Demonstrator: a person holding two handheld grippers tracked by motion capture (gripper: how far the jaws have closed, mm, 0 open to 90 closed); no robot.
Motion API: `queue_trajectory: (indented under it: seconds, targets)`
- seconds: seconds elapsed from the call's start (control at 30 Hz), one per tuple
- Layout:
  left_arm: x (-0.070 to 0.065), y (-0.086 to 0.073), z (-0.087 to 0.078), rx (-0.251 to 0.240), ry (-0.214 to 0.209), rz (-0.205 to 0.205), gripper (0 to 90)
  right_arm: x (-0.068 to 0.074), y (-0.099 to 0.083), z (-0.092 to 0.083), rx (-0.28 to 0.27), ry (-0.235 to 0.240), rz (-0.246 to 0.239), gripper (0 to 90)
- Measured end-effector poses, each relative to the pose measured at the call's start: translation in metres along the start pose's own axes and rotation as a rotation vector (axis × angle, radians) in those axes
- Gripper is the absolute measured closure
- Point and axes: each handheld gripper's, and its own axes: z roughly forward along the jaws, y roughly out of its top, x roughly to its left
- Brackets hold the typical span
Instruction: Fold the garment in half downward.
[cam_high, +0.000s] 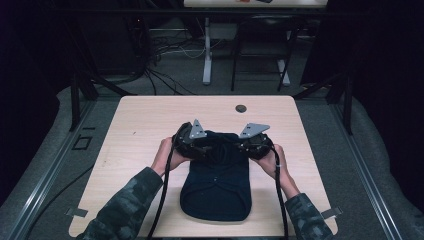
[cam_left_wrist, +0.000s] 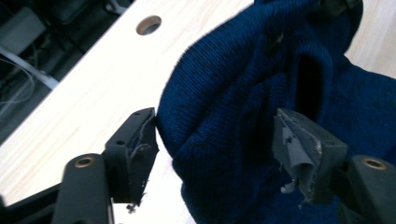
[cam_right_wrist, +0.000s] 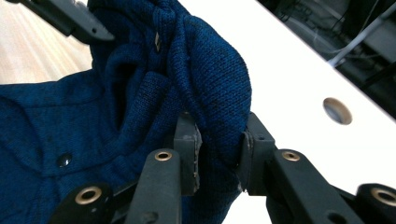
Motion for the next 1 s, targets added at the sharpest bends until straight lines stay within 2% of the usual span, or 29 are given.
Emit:
queue_trajectory:
  seconds: [0.07, 0.13, 0.17, 0.23, 0.27, 0.37, 0.47, 0.63, 0.8, 0.87, 0.93, 1.0]
  targets:
    - [0.0, -0.001, 0.001, 0.002, -0.001, 0.007, 33.5, 0.001, 0.001, -0.001, -0.022, -0.017, -0.012, 71.8]
    - [0.0, -0.002, 0.002, -0.006, 0.005, 0.012, 44.1, 0.003, 0.002, 0.0, -0.022, -0.014, -0.023, 70.5]
    - [-0.002, -0.003, 0.002, -0.011, 0.014, 0.012, 49.5, 0.003, 0.002, 0.0, -0.002, -0.012, -0.023, 68.9]
    - [-0.003, -0.004, 0.002, -0.017, 0.019, 0.011, 55.2, 0.004, 0.002, 0.0, -0.003, -0.005, -0.014, 66.8]
    - [-0.006, -0.007, 0.002, -0.034, 0.029, 0.018, 58.1, 0.001, 0.001, -0.001, 0.009, 0.018, 0.013, 59.1]
    - [-0.01, -0.008, 0.002, -0.044, 0.057, 0.04, 62.2, -0.002, -0.001, -0.004, 0.012, 0.053, 0.059, 54.5]
    - [-0.014, -0.007, 0.002, -0.051, 0.081, 0.057, 64.0, -0.002, 0.0, -0.008, 0.015, 0.057, 0.057, 55.2]
    - [-0.019, -0.006, 0.001, -0.048, 0.123, 0.092, 64.2, -0.002, -0.001, -0.012, 0.024, 0.076, 0.055, 55.3]
    - [-0.019, -0.006, -0.001, -0.036, 0.123, 0.091, 61.2, 0.0, -0.003, -0.016, 0.016, 0.082, 0.061, 56.7]
    - [-0.02, -0.006, -0.001, -0.021, 0.121, 0.082, 55.4, 0.001, -0.003, -0.017, 0.024, 0.087, 0.046, 58.0]
    - [-0.02, -0.006, -0.002, -0.017, 0.105, 0.053, 45.5, 0.003, -0.004, -0.017, 0.03, 0.095, 0.033, 58.2]
    - [-0.019, -0.007, -0.004, -0.02, 0.079, 0.033, 43.0, 0.004, -0.005, -0.017, 0.032, 0.097, 0.031, 58.7]
